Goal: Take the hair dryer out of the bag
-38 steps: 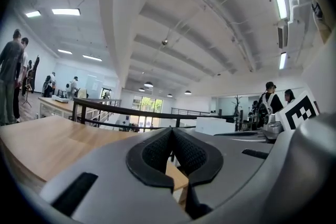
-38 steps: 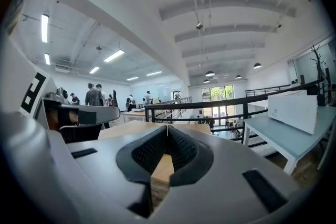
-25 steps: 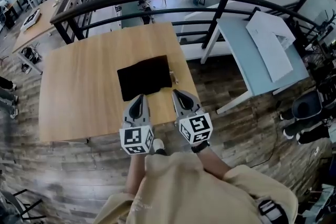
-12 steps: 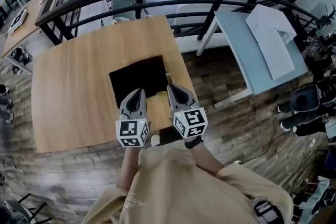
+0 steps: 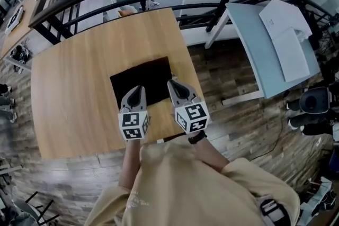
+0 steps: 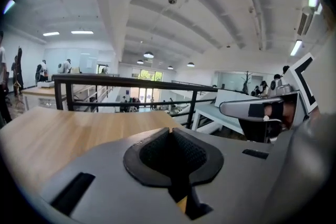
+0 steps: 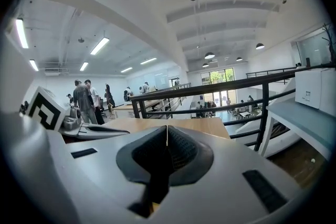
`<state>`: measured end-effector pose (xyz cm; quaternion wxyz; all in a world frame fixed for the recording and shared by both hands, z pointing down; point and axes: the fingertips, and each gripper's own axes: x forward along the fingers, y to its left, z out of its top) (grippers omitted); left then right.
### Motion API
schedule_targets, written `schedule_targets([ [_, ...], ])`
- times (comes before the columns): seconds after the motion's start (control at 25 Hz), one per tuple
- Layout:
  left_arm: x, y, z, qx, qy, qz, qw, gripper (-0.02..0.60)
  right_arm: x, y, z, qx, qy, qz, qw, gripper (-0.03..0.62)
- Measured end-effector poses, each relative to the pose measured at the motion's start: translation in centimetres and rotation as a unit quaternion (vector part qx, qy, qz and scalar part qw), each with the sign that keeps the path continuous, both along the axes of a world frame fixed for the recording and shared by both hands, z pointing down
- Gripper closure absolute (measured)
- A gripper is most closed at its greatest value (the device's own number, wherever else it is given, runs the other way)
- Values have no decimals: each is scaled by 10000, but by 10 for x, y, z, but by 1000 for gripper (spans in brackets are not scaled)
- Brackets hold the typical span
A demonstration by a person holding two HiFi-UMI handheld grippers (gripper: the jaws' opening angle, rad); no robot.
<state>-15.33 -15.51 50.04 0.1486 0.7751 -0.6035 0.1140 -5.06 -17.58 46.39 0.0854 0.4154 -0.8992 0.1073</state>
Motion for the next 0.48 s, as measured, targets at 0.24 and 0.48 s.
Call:
schedule_targets([
  [0.24,0,-34,49,-510,-116,8,9986,566,-1,-31,29,-287,64,-34,9996,580],
  [0.48,-5,-58,83,-865,-377,38,9955,519,-4,-49,55,-539,148,-15,9984,580],
])
